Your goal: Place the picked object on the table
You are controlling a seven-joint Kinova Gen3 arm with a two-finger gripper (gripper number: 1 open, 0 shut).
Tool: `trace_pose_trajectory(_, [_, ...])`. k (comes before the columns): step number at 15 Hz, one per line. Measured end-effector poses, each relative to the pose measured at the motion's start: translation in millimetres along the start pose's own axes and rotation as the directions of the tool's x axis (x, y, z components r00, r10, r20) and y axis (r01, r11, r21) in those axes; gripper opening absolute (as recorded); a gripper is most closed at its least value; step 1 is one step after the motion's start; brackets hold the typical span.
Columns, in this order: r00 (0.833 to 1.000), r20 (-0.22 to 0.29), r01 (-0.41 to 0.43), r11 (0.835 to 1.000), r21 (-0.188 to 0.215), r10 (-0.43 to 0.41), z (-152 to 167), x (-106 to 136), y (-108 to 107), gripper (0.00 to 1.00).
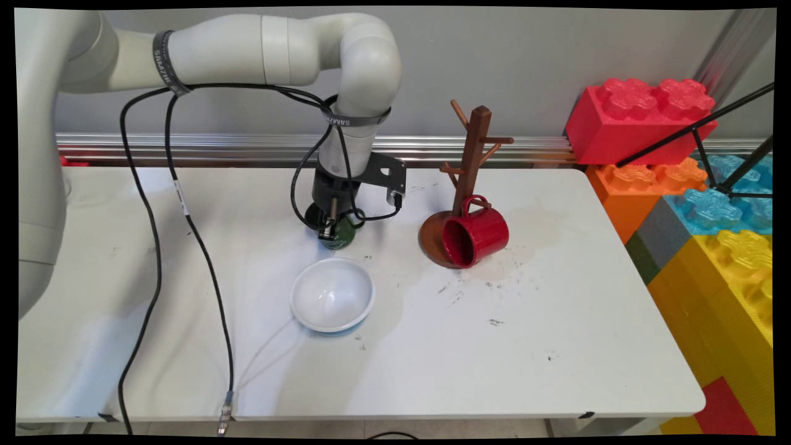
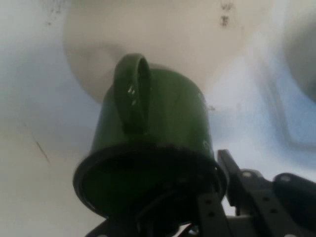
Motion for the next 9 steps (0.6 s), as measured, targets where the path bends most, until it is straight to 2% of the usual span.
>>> trace_pose_trajectory(1, [1.0, -0.001, -0.006, 1.0, 0.0, 0.006, 0.7, 1.1, 0.2, 1.0])
trace_pose_trajectory(9, [1.0, -0.02, -0.014, 1.0, 0.015, 0.014, 1.8, 5.0, -3.4, 1.0])
